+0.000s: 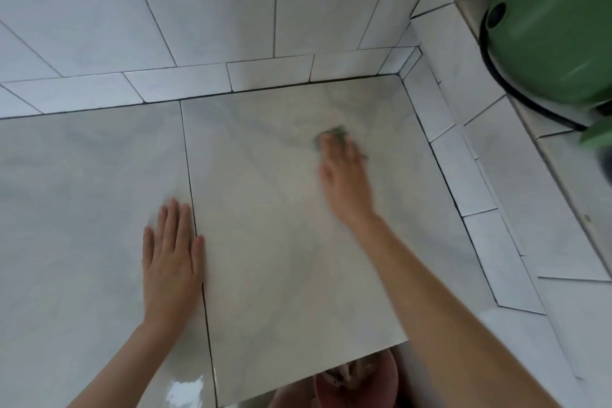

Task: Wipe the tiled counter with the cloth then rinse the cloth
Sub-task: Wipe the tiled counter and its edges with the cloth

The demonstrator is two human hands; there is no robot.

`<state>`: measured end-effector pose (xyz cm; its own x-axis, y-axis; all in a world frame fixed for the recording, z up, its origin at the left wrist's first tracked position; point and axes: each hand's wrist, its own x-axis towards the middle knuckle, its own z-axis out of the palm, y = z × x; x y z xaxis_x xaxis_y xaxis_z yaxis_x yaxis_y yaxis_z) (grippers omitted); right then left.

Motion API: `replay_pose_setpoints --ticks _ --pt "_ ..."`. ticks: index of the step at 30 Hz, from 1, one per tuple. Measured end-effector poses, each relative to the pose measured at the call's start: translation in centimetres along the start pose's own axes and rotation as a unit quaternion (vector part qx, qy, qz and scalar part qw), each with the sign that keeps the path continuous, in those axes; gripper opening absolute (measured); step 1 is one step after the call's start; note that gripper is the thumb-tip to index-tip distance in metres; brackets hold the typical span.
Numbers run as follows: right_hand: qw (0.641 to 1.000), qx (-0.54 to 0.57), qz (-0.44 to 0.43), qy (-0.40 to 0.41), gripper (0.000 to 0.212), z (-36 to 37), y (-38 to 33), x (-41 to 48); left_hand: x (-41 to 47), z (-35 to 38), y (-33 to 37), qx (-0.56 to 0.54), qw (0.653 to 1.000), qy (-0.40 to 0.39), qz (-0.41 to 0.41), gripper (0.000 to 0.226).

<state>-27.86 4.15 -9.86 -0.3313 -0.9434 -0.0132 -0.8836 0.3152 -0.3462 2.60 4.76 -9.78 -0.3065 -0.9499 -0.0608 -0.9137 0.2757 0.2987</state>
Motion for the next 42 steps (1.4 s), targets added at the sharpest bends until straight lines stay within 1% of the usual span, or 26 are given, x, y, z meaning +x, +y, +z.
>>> replay_pose_setpoints --ticks 2,3,5,7,9,10,12,15,19,21,24,26,27,30,32,34,36,39,40,42 --pt "0.996 -0.026 0.084 0.033 0.048 -2.7 5.9 -0.5 -0.1 0.1 0.1 0.007 1.000 0.004 -0.003 0.058" --pt "0.992 -0.042 0.115 0.036 0.048 -3.8 8.4 -1.0 0.0 0.1 0.1 0.011 1.000 0.006 -0.004 0.058" --pt "0.987 -0.063 0.146 0.023 0.049 -5.4 11.2 -2.2 0.0 0.2 0.1 0.014 1.000 0.007 -0.004 0.058" --pt "0.984 -0.056 0.171 0.019 0.051 -5.6 11.3 -2.9 0.0 0.2 0.1 0.014 1.000 0.008 -0.002 0.058" --pt "0.979 -0.052 0.197 0.023 0.052 -4.8 9.9 -2.5 0.0 0.2 0.2 0.014 1.000 0.010 -0.003 0.057" --pt "0.979 -0.056 0.192 0.030 0.054 -4.1 8.8 -2.2 0.0 0.2 0.2 0.014 1.000 0.010 -0.004 0.057" --pt "0.988 -0.053 0.140 0.037 0.058 -2.3 5.3 -1.9 0.0 0.1 0.2 0.013 1.000 0.010 -0.004 0.057" --pt "0.999 -0.017 0.026 0.029 0.056 1.0 -2.6 -2.9 0.0 0.1 0.0 0.010 1.000 0.001 0.000 0.057" --pt "0.994 0.023 -0.102 -0.010 0.054 4.5 -13.3 -7.1 -0.1 0.0 -0.4 -0.003 1.000 -0.013 0.007 0.058" --pt "0.989 0.004 -0.143 -0.024 0.052 5.3 -15.5 -9.3 -0.5 -0.2 -0.6 -0.002 1.000 -0.013 0.014 0.057" --pt "0.983 0.003 -0.178 -0.045 0.051 4.9 -13.4 -9.9 -1.0 -0.2 -0.4 -0.004 1.000 -0.014 0.010 0.056" --pt "0.987 0.013 -0.156 -0.047 0.051 3.7 -9.9 -9.1 -1.1 -0.2 -0.2 -0.006 1.000 -0.016 0.001 0.057" --pt "0.991 0.015 -0.124 -0.039 0.051 3.0 -7.6 -8.6 -1.1 -0.2 -0.1 -0.008 1.000 -0.017 0.000 0.057" --pt "1.000 -0.023 0.010 0.000 0.052 0.0 0.9 -7.8 -1.5 -0.3 0.0 -0.014 1.000 -0.020 -0.003 0.058" --pt "0.994 -0.059 0.086 0.007 0.054 -2.4 6.9 -8.1 -1.9 -0.3 0.1 -0.017 1.000 -0.023 -0.001 0.058" --pt "0.985 -0.073 0.156 0.005 0.054 -4.5 11.0 -9.1 -2.3 -0.3 0.2 -0.019 1.000 -0.023 -0.002 0.058" --pt "0.976 -0.076 0.205 0.002 0.056 -5.2 11.9 -10.3 -2.6 -0.3 0.3 -0.020 1.000 -0.023 -0.005 0.058" --pt "0.972 -0.064 0.225 0.023 0.069 -4.2 8.6 -10.7 -2.9 -0.2 0.3 -0.020 0.999 -0.026 -0.008 0.058" --pt "0.976 -0.058 0.208 0.021 0.069 -3.4 7.0 -10.7 -2.9 -0.2 0.3 -0.020 0.999 -0.027 -0.008 0.058" --pt "0.990 -0.037 0.136 0.005 0.063 -1.9 2.9 -11.2 -3.2 -0.3 0.3 -0.024 0.999 -0.031 -0.003 0.058"
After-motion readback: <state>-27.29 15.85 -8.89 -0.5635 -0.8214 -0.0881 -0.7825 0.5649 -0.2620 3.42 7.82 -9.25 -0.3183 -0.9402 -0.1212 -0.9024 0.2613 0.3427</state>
